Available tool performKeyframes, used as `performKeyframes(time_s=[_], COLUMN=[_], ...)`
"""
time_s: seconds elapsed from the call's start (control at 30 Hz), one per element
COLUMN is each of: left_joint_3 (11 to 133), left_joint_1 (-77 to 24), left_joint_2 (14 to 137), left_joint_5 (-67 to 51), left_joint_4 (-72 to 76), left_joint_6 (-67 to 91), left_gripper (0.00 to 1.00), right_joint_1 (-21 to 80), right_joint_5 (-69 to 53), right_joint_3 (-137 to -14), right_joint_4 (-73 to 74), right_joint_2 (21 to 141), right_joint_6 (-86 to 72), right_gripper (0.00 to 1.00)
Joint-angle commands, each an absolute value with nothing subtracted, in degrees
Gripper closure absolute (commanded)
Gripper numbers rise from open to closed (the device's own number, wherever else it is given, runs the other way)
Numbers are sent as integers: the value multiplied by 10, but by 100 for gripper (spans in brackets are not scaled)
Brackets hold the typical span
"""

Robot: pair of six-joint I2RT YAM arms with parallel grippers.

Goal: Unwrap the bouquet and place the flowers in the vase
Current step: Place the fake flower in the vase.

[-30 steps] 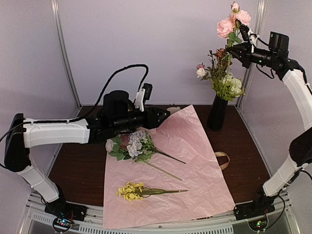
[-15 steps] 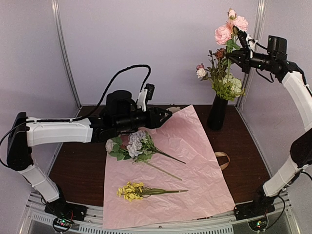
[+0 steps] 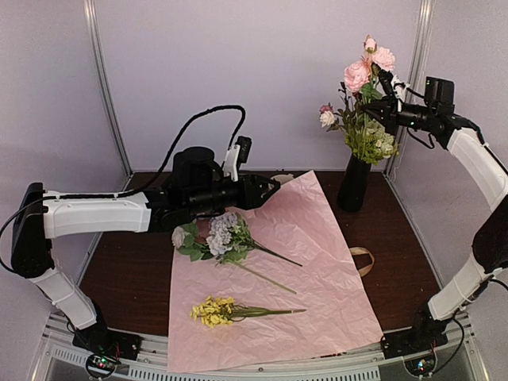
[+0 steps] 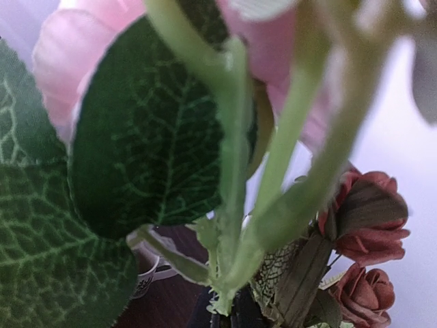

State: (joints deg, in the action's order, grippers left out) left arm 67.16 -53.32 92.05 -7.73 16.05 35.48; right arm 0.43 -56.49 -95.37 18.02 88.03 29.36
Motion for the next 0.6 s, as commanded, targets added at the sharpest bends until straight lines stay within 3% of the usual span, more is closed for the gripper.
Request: performKeyframes(time_s=[0.0,0.57], left_joint_3=[674,660], left_joint_1=[-535,-535], left_joint_2=[924,918], left_joint_5=[-83,-83], left_joint_4=[176,187], left_joint_6=[355,361], left_gripper=[53,53], right_joint_1=[0,-4], right_joint_5=[-550,-509], right_joint_3=[-899,-772], right_joint_4=[100,-48], right_joint_2=[875,898], right_joint_6=[259,217], right_gripper=[100,100])
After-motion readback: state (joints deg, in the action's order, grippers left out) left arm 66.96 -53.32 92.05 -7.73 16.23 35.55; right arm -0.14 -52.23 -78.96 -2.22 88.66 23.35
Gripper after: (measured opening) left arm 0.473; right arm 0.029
